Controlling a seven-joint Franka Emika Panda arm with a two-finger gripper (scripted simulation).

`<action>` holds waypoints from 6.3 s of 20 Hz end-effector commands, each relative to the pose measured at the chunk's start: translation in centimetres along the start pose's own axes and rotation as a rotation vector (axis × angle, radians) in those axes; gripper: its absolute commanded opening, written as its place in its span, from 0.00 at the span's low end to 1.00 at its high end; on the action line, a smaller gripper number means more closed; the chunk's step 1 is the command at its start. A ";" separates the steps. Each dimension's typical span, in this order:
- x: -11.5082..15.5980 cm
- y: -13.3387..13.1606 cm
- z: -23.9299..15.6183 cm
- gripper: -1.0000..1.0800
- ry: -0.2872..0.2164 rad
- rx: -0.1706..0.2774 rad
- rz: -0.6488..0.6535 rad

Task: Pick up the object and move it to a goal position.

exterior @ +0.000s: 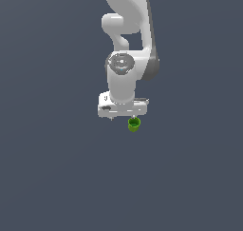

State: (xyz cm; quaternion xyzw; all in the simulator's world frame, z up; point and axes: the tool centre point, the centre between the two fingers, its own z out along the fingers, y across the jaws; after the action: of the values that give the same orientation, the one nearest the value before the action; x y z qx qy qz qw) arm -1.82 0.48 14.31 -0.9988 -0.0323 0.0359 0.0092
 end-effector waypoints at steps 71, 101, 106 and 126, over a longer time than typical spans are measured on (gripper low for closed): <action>-1.0 -6.1 10.2 0.00 0.058 -0.054 -0.934; -3.1 -13.4 -13.5 0.00 0.057 -0.052 -0.937; -3.5 -15.0 -18.7 0.00 0.057 -0.052 -0.938; -3.9 -19.5 -34.3 0.00 0.056 -0.052 -0.934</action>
State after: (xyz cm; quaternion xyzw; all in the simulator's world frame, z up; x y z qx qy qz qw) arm -4.51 19.00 48.47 -0.8776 -0.4794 0.0001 0.0002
